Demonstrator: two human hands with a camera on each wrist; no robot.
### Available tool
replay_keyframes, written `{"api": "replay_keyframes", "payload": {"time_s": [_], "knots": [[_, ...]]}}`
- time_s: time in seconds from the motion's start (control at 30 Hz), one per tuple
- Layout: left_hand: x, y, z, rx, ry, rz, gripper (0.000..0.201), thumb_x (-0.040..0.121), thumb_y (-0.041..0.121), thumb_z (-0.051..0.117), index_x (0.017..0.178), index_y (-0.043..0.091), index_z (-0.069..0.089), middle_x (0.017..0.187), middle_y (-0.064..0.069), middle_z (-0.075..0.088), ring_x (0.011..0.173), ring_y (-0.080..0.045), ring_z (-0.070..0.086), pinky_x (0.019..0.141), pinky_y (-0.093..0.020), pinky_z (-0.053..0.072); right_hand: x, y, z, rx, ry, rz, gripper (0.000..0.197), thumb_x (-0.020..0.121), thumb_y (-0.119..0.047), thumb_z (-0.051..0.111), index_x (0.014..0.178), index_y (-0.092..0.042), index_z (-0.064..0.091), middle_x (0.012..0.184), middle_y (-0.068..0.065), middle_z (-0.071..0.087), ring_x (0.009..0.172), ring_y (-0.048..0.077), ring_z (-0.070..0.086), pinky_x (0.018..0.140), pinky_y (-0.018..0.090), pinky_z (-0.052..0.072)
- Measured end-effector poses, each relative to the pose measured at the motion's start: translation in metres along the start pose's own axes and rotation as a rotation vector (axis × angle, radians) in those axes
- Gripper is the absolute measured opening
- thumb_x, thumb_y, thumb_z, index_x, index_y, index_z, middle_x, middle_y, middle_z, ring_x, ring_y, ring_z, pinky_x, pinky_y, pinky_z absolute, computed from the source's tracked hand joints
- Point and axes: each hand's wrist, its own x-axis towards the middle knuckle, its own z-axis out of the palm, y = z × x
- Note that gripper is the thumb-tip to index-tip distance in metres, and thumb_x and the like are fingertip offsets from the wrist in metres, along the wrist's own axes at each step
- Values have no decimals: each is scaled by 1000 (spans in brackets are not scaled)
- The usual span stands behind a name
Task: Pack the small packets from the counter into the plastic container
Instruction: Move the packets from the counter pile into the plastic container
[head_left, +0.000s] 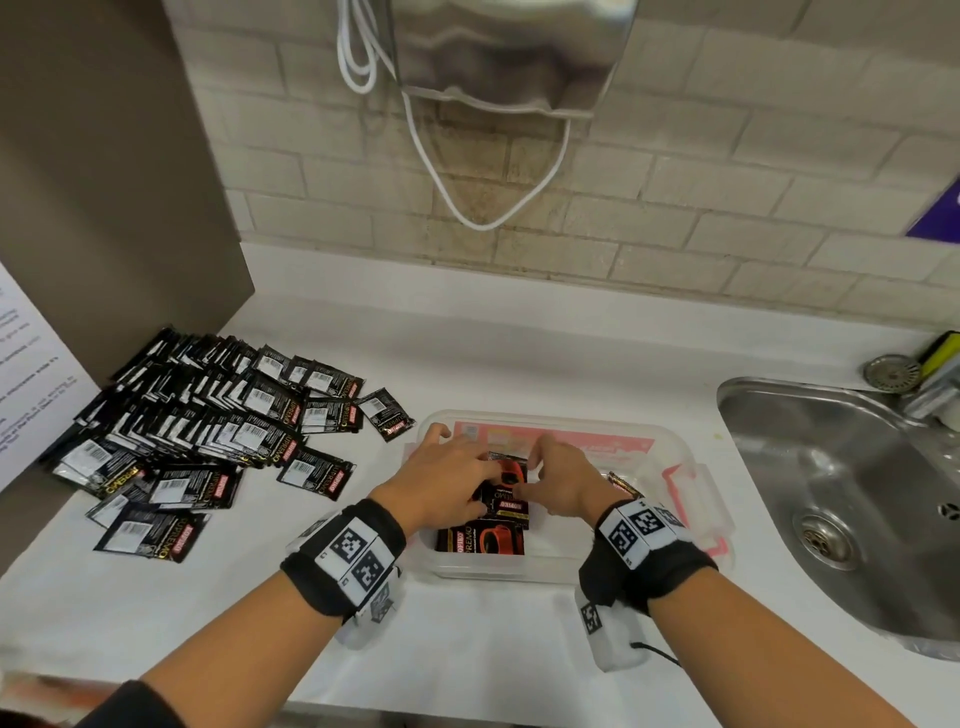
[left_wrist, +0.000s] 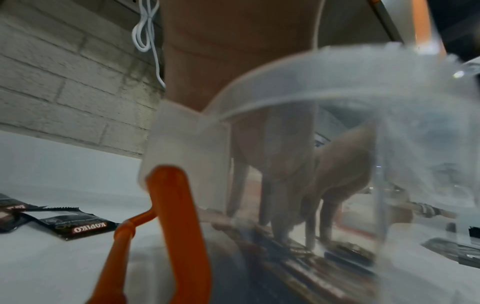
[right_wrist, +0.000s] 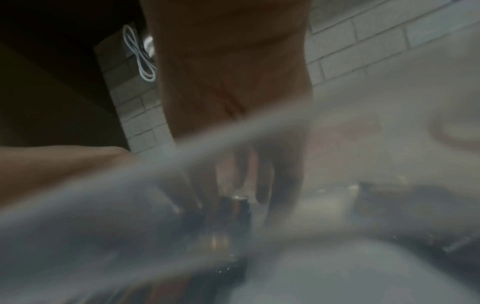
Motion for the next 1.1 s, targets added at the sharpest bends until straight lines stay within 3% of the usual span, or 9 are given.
{"api": "replay_keyframes", "payload": {"time_s": [0.07,0.33,0.5,0.63,0.7,0.8,0.9,0.97,1.1], "knots": [[-1,-2,-1,7,3,-5,36,88,39,63,122,29,59,124,5,54,119,-18,47,109,-45,20,0,-1,3,34,-36,37,39,87,-27,74,108,-14,44,110,11,56,94,29,62,76,35,55],[-6,-2,-9,52,-80,-41,34,89,32,65,121,25,59,117,3,57,113,-19,52,115,-47,15,-2,-5,8,137,-80,55,37,87,-21,73,114,-13,48,111,13,62,97,30,66,86,40,57],[-8,8,-14,-138,-88,-14,34,87,24,63,121,28,60,106,9,42,114,-20,46,107,-42,24,-4,-5,5,147,-79,40,35,87,-22,72,112,-13,49,109,11,63,88,23,62,83,39,56],[-9,21,-12,-197,-208,31,38,89,24,64,127,28,63,117,4,53,117,-22,48,106,-41,30,-4,-8,7,165,-69,43,27,86,-18,70,106,-15,51,107,9,63,84,24,61,82,38,55],[-9,22,-9,-181,-241,25,40,90,23,64,130,27,61,121,2,55,118,-23,49,107,-43,32,-3,-8,9,172,-70,57,25,87,-17,69,105,-16,52,108,8,61,90,25,63,84,37,56],[-9,23,-12,-215,-233,42,48,87,15,59,131,34,58,105,5,44,106,-21,44,103,-43,34,-3,-7,8,225,-82,102,26,91,-18,66,112,-14,52,112,11,59,96,28,65,83,41,59],[-4,29,-17,-192,-277,112,58,86,7,53,133,40,56,95,7,30,94,-15,30,93,-36,30,-3,-4,3,236,-86,125,24,95,-17,60,116,-14,51,117,15,60,99,30,66,78,38,61],[0,34,-18,-174,-341,132,60,87,5,52,135,41,54,101,4,30,98,-15,27,89,-36,25,-3,-3,0,236,-105,118,20,97,-14,55,116,-17,51,119,15,60,97,28,64,77,37,61],[6,37,-14,-144,-421,100,57,90,7,51,133,42,56,124,-4,37,117,-24,31,102,-44,27,-3,-4,-2,217,-146,110,29,96,-5,44,117,-24,52,122,12,58,94,24,60,72,34,60]]}}
